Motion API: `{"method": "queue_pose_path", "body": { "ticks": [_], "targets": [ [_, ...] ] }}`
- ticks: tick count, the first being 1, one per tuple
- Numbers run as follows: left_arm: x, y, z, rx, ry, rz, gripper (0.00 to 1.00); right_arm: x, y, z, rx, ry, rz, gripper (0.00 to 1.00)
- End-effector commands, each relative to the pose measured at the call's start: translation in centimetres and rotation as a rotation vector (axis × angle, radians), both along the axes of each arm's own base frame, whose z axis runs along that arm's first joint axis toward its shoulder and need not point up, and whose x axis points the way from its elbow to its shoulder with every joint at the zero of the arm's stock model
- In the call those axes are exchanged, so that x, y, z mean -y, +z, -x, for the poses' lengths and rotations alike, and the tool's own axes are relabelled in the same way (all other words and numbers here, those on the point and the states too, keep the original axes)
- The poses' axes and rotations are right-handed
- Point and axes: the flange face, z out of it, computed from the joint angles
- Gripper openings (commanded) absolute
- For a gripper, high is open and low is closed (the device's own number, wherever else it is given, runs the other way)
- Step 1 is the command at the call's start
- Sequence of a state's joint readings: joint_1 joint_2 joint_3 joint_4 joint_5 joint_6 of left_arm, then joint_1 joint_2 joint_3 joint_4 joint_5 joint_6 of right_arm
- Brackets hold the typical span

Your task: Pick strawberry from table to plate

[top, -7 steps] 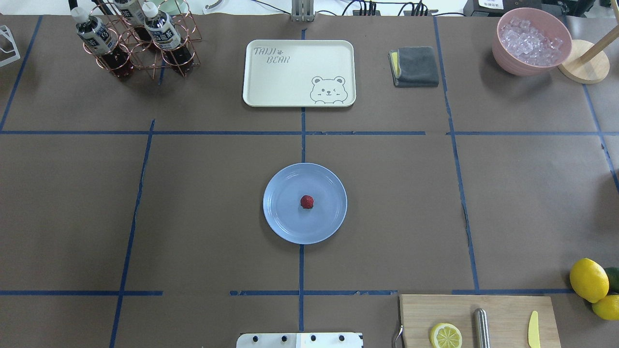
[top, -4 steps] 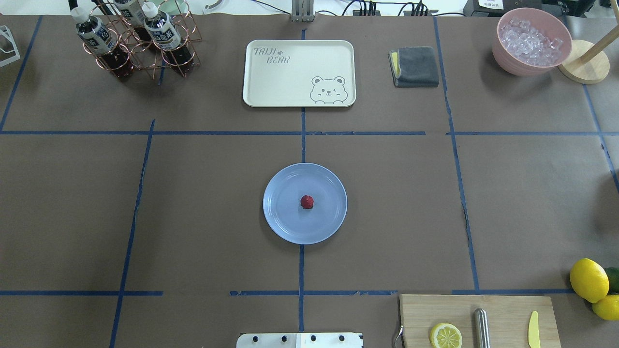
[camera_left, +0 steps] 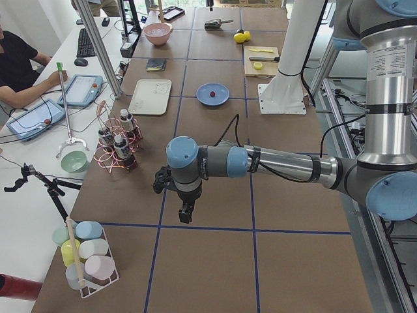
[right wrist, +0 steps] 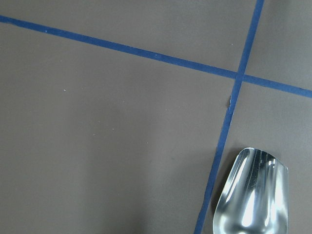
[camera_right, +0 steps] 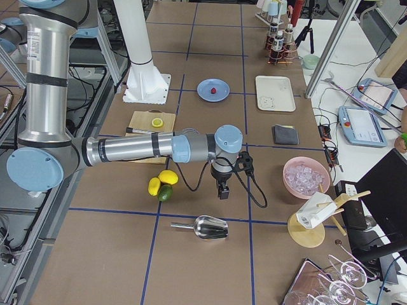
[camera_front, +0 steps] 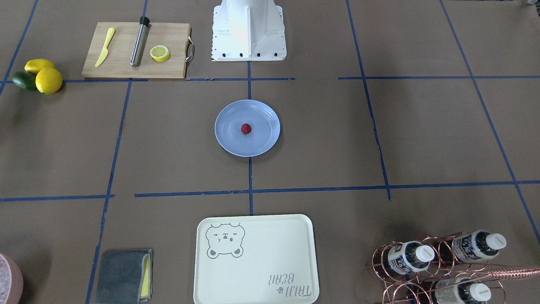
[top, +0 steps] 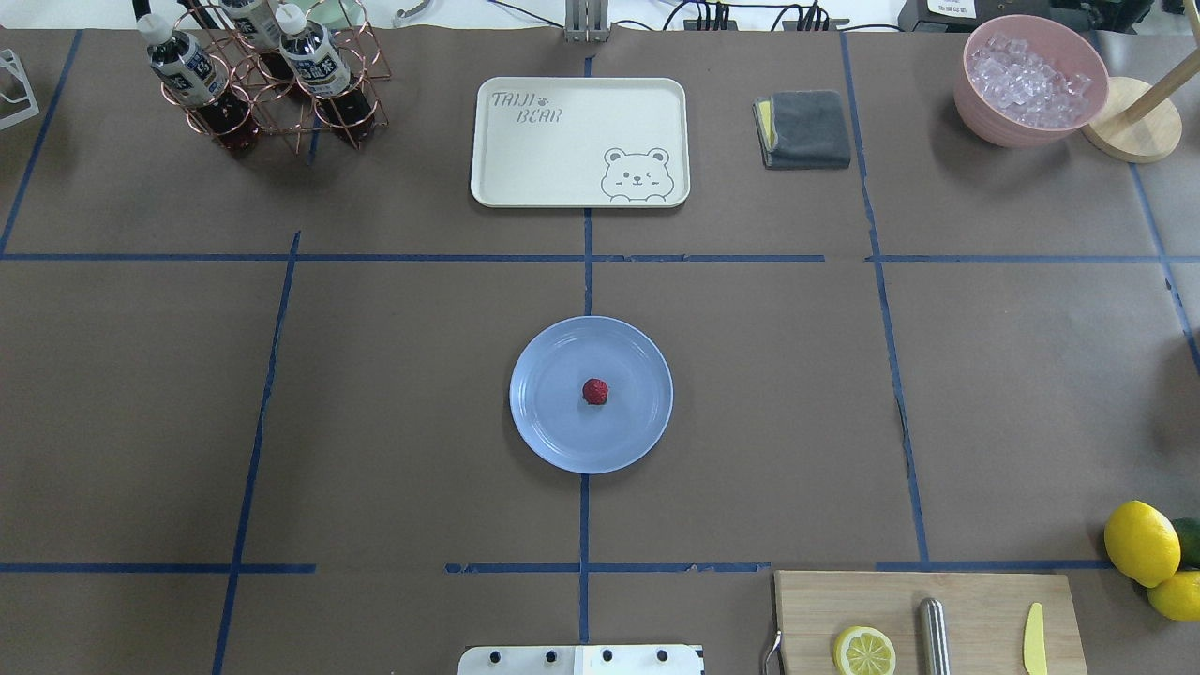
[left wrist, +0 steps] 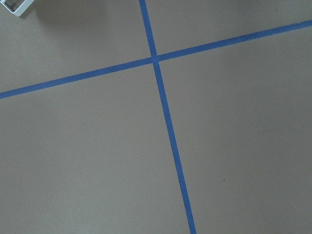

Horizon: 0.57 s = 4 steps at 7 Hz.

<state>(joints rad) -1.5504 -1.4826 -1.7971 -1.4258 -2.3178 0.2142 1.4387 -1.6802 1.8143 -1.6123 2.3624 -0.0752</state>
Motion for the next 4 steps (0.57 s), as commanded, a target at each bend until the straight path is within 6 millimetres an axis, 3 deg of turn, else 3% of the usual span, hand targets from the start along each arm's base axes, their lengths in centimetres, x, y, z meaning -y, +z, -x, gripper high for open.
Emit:
{"method": "queue_pose_path", "body": {
  "ticks": [1, 4],
  "targets": [
    [-0.59, 1.46, -0.06, -0.002, 0.000, 0.035, 1.00, -0.06, -0.04, -0.02, 0.009, 0.002, 0.003, 1.00],
    [-0.93, 1.92, -0.12, -0.011, -0.003, 0.046, 1.00, -0.06, -0.04, -0.02, 0.009, 0.005, 0.006, 1.00]
  ]
}}
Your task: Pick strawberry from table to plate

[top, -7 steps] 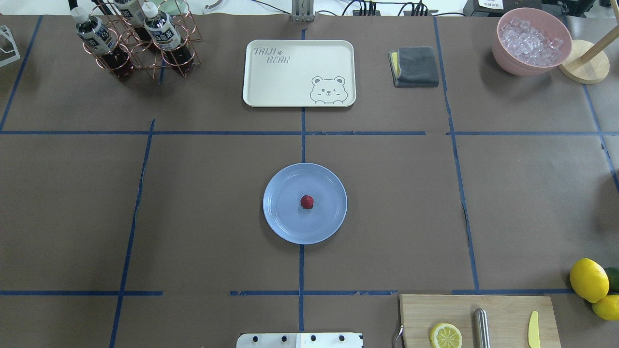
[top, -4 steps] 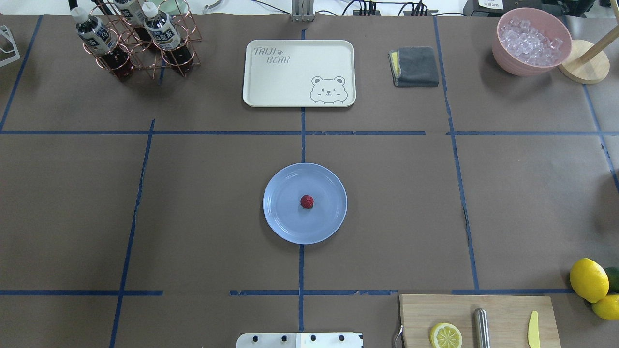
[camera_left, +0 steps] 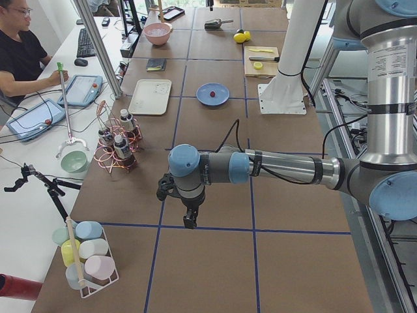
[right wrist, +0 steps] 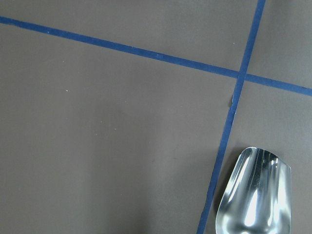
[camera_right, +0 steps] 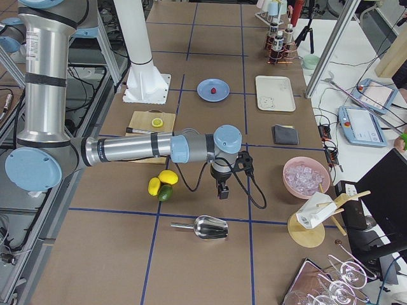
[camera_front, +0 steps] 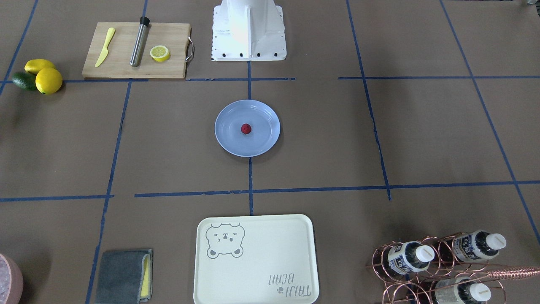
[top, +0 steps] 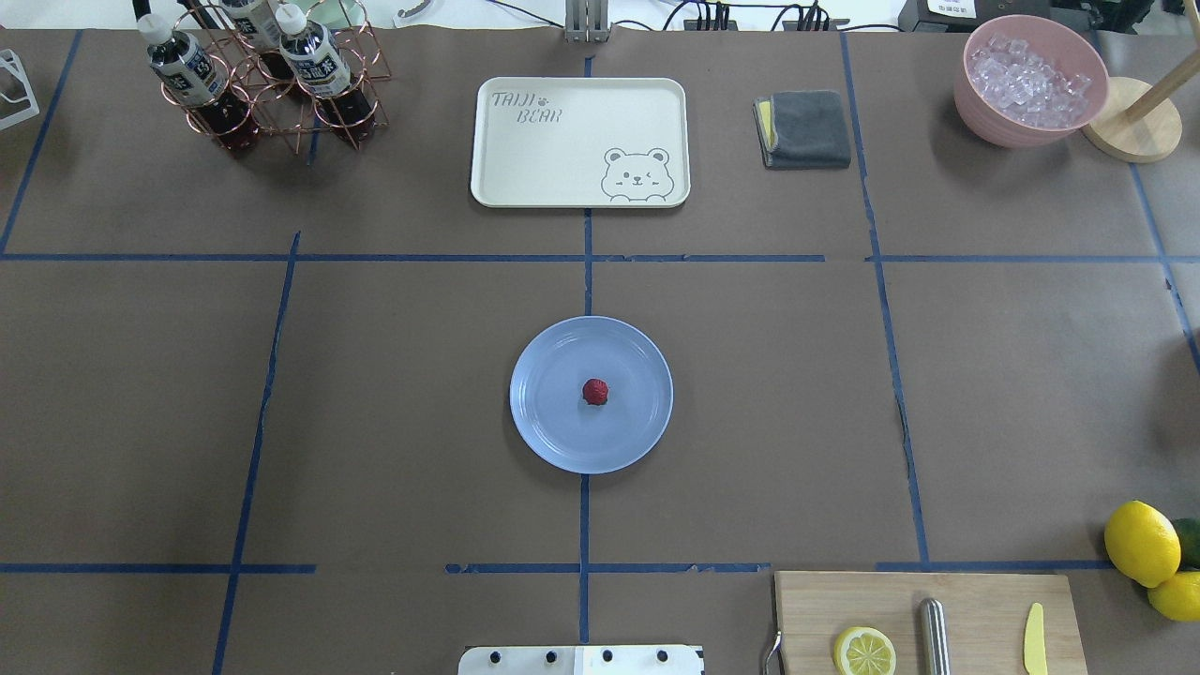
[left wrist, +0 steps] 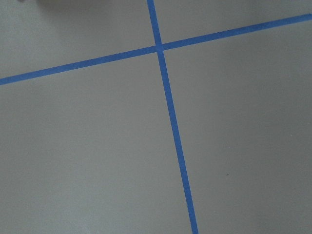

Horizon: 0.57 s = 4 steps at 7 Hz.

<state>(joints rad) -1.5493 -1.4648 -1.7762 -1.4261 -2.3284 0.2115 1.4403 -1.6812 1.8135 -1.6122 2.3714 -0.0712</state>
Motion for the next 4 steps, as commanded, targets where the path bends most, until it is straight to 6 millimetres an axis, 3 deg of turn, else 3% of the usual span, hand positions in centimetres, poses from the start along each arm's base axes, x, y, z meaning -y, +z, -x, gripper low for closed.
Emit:
{"method": "queue_pose_path", "body": {
  "ticks": [1, 4],
  "targets": [
    [-0.1, 0.2, 0.0, -0.003, -0.003, 0.005, 1.00, 0.0, 0.1, 0.0, 0.000, 0.005, 0.007, 1.00],
    [-0.2, 1.3, 0.0, -0.004, -0.002, 0.023, 1.00, -0.6, 0.0, -0.1, 0.001, 0.010, 0.012, 1.00]
  ]
}}
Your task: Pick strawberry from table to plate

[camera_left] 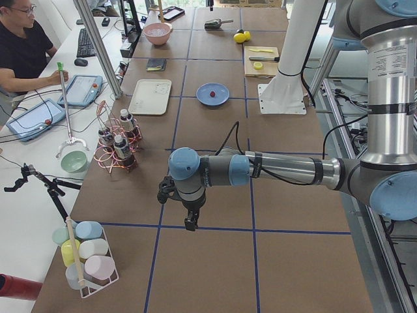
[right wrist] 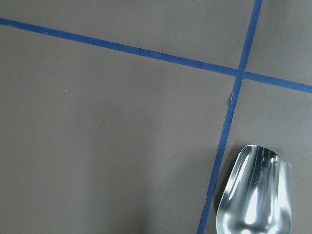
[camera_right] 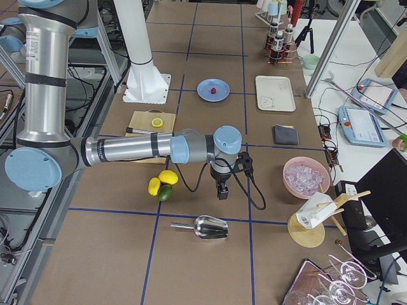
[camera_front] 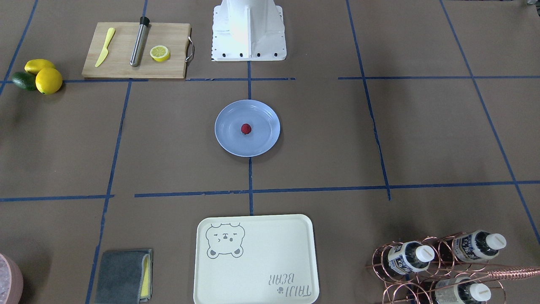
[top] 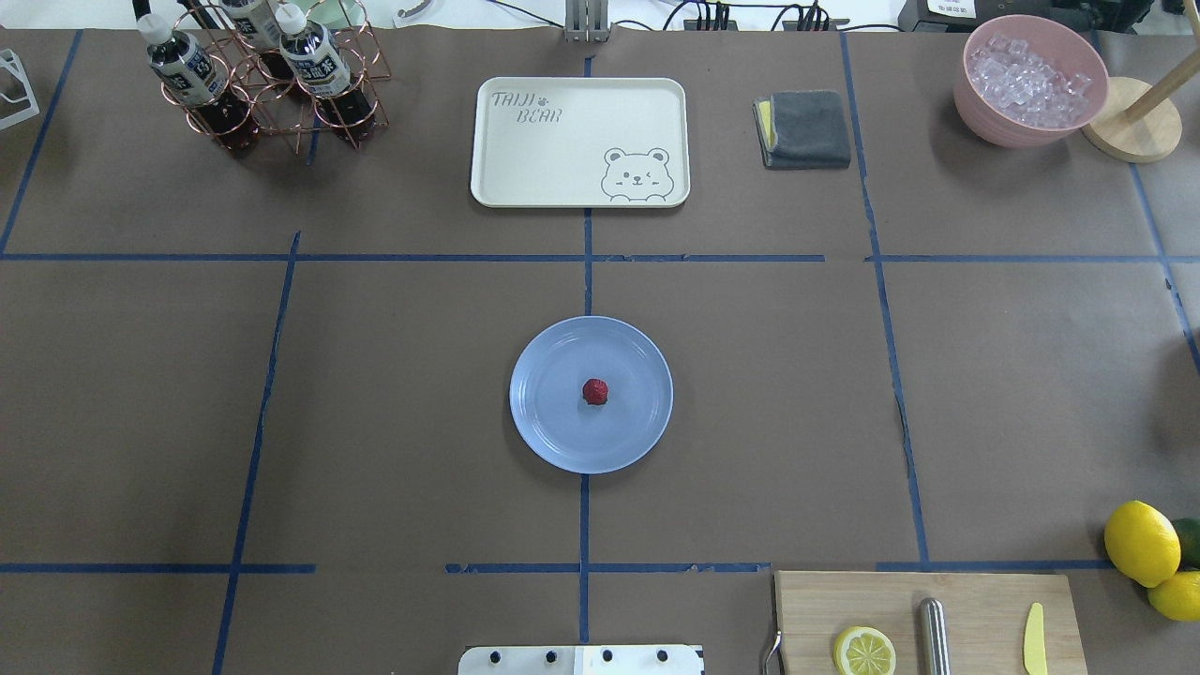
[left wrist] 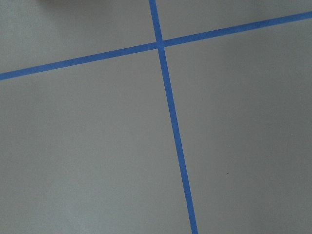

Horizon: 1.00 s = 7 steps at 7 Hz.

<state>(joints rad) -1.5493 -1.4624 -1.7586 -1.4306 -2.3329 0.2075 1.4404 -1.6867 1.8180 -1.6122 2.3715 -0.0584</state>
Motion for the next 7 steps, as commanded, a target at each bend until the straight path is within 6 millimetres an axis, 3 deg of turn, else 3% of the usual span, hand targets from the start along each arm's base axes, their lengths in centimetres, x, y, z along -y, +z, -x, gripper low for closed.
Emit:
{"method": "queue_pose_path", "body": {
  "ticks": [1, 3, 5, 7],
  "targets": [
    [0.0, 0.7, 0.0, -0.002, 0.002, 0.008, 1.00, -0.4, 0.3, 0.0, -0.001, 0.001, 0.009, 1.00],
    [0.0, 0.6, 0.0, -0.002, 0.001, 0.006, 1.00, -0.4, -0.2, 0.2, 0.030, 0.002, 0.009, 1.00],
    [0.2, 0.7, 0.0, -0.002, 0.002, 0.005, 1.00, -0.9, 0.5, 0.1, 0.030, 0.001, 0.024, 1.00],
    [2.5, -1.4, -0.1, -0.001, 0.001, -0.038, 1.00, -0.6, 0.0, -0.2, 0.025, 0.048, 0.052, 1.00]
  ]
}}
